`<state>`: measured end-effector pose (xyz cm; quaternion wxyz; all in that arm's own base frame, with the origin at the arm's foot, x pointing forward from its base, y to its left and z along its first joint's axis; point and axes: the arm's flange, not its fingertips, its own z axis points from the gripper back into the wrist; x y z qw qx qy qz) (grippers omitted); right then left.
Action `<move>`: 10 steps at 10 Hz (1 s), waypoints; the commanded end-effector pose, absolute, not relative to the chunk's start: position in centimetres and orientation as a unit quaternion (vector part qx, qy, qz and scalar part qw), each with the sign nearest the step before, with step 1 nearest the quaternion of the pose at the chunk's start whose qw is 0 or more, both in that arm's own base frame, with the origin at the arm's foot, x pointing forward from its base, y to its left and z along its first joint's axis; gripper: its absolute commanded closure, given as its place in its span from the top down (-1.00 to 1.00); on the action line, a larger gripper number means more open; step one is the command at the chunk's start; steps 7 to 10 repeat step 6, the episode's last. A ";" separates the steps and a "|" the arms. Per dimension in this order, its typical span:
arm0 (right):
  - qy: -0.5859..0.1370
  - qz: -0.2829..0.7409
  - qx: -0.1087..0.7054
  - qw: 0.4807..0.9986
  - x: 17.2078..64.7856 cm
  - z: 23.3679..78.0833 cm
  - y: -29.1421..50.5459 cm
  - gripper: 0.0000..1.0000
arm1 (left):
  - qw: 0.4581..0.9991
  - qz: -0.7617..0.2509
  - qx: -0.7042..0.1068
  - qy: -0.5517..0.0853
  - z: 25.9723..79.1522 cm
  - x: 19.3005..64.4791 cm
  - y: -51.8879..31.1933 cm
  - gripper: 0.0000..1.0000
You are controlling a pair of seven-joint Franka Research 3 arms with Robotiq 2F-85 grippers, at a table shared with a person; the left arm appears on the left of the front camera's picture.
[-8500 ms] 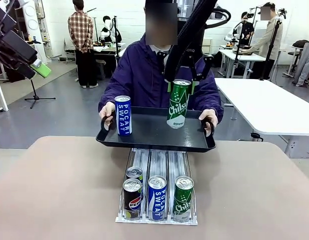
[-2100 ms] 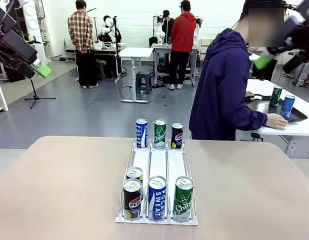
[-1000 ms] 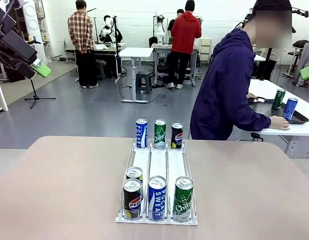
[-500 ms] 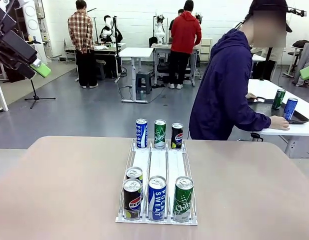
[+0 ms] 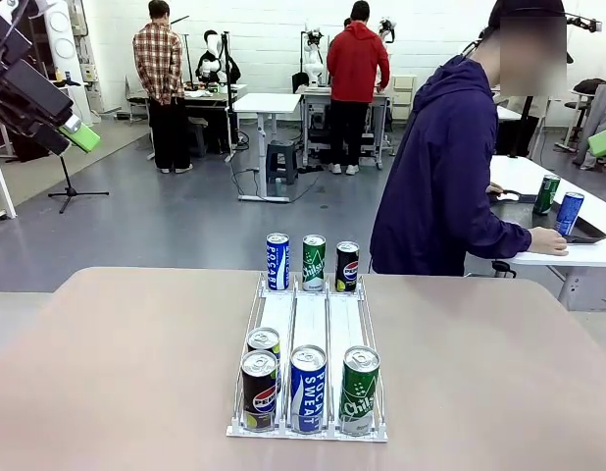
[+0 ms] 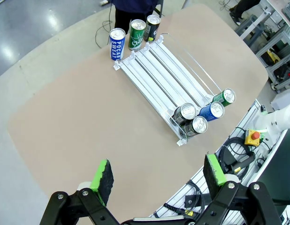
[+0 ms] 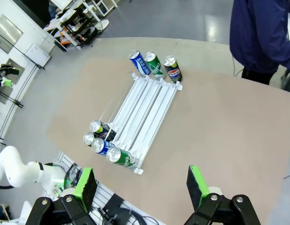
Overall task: Retrieve and hand over the desired beverage to the person.
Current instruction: Place the picked can on the Handle tray extended by the person.
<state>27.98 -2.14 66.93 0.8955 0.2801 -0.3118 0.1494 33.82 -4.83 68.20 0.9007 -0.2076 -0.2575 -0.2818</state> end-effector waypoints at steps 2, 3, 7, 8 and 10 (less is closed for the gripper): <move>-0.311 0.154 0.284 0.894 28.1 66.8 -2.0 1.00 | 0.902 -0.277 -0.211 -0.256 68.2 33.7 -4.8 1.00; -0.311 0.154 0.284 0.894 28.1 66.8 -2.0 1.00 | 0.902 -0.277 -0.211 -0.256 68.2 33.7 -4.8 1.00; -0.311 0.154 0.284 0.894 28.1 66.8 -2.0 1.00 | 0.902 -0.277 -0.211 -0.256 68.2 33.7 -4.8 1.00; -0.311 0.154 0.284 0.894 28.1 66.8 -2.0 1.00 | 0.902 -0.277 -0.211 -0.256 68.2 33.7 -4.8 1.00; -0.311 0.154 0.284 0.894 28.1 66.8 -2.0 1.00 | 0.902 -0.277 -0.211 -0.256 68.2 33.7 -4.8 1.00</move>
